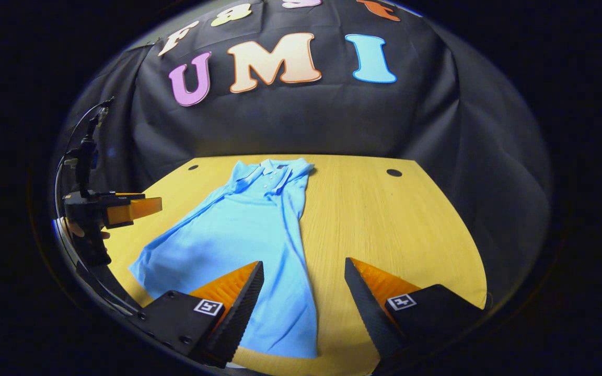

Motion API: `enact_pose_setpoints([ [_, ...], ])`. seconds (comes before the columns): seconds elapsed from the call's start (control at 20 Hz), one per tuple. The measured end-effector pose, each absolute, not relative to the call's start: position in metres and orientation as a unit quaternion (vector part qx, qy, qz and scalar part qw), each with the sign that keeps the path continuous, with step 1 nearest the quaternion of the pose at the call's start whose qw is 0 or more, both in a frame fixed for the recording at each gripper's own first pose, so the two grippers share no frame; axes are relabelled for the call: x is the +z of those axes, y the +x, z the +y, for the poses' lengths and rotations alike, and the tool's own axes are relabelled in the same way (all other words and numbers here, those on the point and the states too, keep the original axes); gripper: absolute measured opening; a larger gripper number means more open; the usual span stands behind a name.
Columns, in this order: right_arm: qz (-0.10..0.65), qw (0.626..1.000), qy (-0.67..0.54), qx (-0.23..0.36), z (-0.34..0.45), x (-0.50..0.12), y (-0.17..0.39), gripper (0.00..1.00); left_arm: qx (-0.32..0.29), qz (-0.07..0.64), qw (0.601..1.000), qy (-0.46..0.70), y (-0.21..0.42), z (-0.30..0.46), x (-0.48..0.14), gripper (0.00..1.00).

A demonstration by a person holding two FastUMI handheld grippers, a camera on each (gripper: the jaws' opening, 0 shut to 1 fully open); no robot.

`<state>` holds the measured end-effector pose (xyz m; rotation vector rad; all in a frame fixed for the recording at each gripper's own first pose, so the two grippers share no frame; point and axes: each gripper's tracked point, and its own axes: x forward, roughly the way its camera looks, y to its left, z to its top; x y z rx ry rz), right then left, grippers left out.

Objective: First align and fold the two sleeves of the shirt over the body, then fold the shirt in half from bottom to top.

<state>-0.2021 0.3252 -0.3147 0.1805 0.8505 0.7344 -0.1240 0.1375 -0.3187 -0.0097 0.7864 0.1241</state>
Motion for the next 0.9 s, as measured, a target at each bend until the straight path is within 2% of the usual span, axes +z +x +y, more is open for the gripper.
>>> enact_pose_setpoints([
  [0.55, 0.451, 0.822, 0.056, 0.343, 0.297, -0.352, -0.275, 0.98, 0.066, 0.464, 0.883, 0.012, -0.230, 0.142, -0.363, 0.96],
  [0.9, 0.471, 0.808, 0.036, 0.350, 0.306, -0.369, -0.297, 0.98, 0.074, 0.498, 0.864, 0.012, -0.263, 0.150, -0.386, 0.96],
])
